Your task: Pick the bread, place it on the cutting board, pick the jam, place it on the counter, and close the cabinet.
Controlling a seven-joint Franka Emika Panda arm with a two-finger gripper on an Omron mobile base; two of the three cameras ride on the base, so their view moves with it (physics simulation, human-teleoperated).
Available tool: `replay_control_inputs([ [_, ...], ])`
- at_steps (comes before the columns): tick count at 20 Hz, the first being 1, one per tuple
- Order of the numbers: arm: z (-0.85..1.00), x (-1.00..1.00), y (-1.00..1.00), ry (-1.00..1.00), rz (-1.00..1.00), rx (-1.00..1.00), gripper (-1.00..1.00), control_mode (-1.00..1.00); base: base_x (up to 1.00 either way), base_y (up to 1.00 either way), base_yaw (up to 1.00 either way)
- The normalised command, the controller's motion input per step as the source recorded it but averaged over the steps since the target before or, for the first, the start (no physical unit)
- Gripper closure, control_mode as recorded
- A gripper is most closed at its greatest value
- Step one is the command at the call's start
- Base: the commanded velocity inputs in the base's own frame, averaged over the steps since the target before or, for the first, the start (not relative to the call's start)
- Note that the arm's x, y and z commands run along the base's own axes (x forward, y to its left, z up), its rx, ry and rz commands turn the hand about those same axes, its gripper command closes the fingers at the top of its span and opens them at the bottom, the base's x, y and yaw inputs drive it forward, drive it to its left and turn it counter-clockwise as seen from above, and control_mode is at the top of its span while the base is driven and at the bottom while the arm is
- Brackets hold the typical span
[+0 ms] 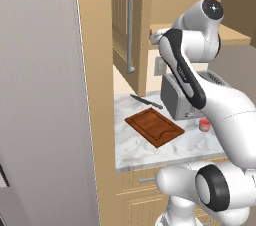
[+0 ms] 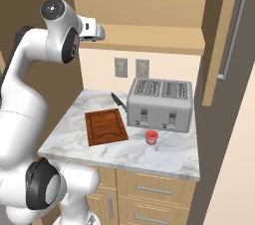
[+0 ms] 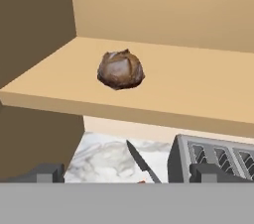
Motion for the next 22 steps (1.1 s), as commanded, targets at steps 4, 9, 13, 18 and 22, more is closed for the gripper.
replay_control_inputs([
  [4,0.00,0.16,0.00,-0.06,0.00,0.03,-1.00,-1.00,0.00,0.00,0.00],
  [9,0.00,0.23,0.02,-0.03,0.00,0.03,-1.00,-1.00,0.00,0.00,0.00],
  [13,0.00,0.20,0.07,0.00,0.00,0.02,-1.00,-1.00,0.00,0.00,0.00],
  [18,0.00,0.24,0.12,0.00,0.00,0.01,-1.00,-1.00,0.00,0.00,0.00],
  [22,0.00,0.30,0.10,0.00,0.00,0.00,-1.00,-1.00,0.00,0.00,0.00],
])
